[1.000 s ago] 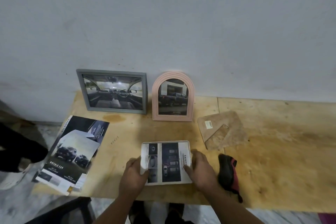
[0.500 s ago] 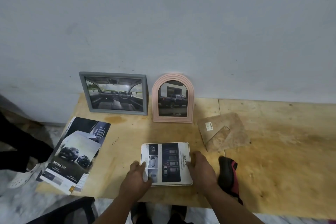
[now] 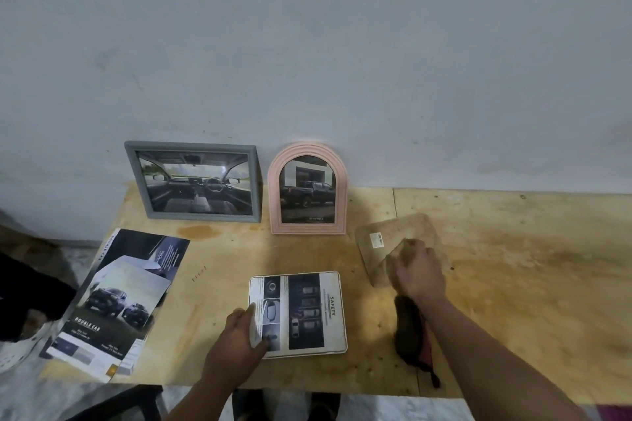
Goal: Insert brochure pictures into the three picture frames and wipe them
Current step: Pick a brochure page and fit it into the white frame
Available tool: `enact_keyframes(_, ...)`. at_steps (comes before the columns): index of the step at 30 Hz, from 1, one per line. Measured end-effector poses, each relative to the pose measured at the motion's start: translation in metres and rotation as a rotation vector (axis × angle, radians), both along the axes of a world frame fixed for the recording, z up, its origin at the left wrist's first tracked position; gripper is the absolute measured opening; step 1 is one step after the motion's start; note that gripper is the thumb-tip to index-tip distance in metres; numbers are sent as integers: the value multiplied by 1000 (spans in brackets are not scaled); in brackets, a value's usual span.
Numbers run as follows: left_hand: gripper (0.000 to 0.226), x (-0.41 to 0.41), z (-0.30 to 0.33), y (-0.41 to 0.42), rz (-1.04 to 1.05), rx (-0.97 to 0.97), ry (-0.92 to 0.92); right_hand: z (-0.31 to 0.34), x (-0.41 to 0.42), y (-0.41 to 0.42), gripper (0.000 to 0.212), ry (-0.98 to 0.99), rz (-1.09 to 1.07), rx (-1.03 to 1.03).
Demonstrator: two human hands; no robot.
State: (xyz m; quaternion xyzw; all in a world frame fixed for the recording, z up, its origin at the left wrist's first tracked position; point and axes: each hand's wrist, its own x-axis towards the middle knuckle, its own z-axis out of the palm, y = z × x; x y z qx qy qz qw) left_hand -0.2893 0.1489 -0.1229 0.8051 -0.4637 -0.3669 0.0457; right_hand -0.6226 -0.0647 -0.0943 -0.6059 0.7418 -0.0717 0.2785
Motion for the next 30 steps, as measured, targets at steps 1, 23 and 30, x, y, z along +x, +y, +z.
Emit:
enact_keyframes(1,83,-1,0,0,-1,-1,6,0,-7,-13,66,69,-27,47)
enact_keyframes(23,90,1,-3,-4,7,18,12,22,-58,-57,49,-356,-254,121)
enact_keyframes(30,57,7,-1,4,12,0,36,28,-58,-10,38,-553,-431,125)
